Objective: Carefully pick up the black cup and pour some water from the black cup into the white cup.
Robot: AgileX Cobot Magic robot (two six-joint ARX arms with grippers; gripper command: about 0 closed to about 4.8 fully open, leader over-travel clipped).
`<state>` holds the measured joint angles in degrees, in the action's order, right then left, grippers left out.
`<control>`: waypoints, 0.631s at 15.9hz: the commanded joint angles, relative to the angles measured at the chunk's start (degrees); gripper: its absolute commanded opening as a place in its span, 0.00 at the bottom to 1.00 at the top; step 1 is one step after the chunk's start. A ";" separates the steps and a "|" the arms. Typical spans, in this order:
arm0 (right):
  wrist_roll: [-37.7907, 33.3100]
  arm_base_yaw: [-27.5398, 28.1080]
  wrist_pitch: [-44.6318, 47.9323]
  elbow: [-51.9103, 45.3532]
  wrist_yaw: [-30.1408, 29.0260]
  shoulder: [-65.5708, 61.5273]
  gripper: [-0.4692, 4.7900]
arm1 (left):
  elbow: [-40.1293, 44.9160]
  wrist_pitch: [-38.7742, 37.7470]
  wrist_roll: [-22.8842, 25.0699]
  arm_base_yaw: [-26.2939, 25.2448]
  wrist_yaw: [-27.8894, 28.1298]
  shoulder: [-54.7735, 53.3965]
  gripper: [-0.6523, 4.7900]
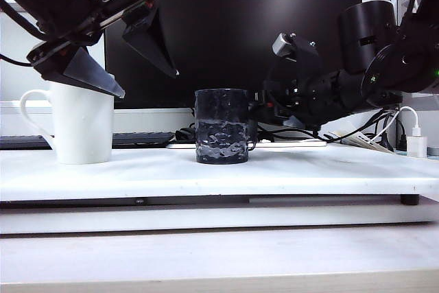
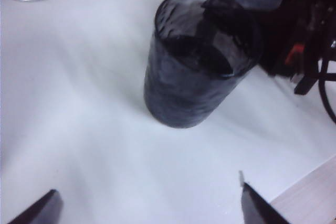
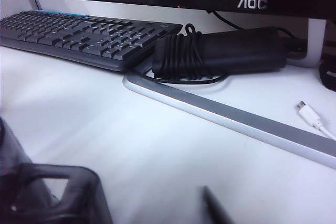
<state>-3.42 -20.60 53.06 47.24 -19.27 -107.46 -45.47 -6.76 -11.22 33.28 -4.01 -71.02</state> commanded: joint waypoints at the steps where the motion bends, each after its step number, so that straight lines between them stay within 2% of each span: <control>1: -0.68 -0.04 1.18 0.20 0.09 0.22 0.35 | -0.15 -0.90 0.07 0.00 -0.07 0.22 1.00; 2: -1.31 -0.02 1.16 0.20 0.11 0.22 0.35 | -0.15 -1.27 0.07 0.00 -0.07 0.22 1.00; 5: -1.31 -0.02 1.16 0.20 0.07 0.22 0.18 | -0.15 -1.33 0.07 0.00 -0.07 0.22 1.00; 7: -1.33 -0.02 1.18 0.20 0.09 0.22 0.16 | -0.15 -1.29 0.07 0.00 -0.07 0.24 1.00; 8: -1.31 -0.02 1.16 0.17 0.07 0.24 0.07 | -0.15 -1.27 0.09 -0.04 0.11 0.24 1.00; 10: -1.36 -0.02 1.22 0.17 0.04 0.42 0.08 | -0.17 -1.01 0.31 -0.07 0.39 0.26 1.00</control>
<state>-4.49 -20.62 53.10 47.24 -19.20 -107.46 -45.47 -8.47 -11.20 33.28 -3.84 -71.02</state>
